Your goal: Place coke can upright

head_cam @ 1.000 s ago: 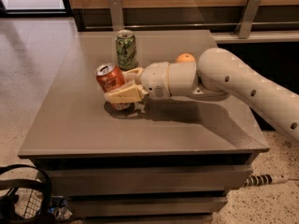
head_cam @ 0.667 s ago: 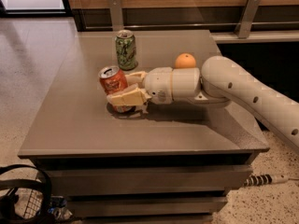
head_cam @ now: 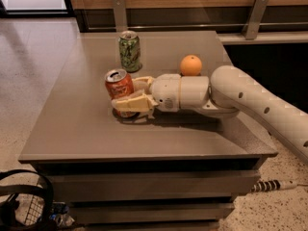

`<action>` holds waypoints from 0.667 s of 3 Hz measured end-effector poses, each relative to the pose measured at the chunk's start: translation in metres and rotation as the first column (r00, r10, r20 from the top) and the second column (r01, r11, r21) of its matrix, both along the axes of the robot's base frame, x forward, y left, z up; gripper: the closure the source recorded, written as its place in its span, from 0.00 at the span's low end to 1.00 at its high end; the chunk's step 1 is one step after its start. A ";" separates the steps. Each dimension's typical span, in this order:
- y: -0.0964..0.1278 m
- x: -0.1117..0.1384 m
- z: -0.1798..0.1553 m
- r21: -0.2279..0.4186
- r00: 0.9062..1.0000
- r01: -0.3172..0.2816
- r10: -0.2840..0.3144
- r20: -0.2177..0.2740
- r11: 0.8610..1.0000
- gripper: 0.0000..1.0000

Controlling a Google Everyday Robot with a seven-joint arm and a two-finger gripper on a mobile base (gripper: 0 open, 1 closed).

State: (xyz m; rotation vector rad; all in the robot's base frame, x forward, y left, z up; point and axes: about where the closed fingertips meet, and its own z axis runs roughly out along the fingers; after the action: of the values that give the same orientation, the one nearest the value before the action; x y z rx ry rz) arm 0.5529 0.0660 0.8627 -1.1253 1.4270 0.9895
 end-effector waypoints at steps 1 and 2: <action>0.001 -0.001 -0.003 -0.015 1.000 0.025 -0.025 -0.011 1.000 1.00; 0.003 -0.001 -0.003 -0.017 1.000 0.025 -0.025 -0.012 1.000 0.87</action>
Offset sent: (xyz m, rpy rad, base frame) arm -0.0007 0.0013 -0.0029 -0.0153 0.0119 -0.0264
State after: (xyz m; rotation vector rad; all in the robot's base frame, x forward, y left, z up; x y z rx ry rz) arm 0.5515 0.0693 0.8599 -1.1127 1.4579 0.9705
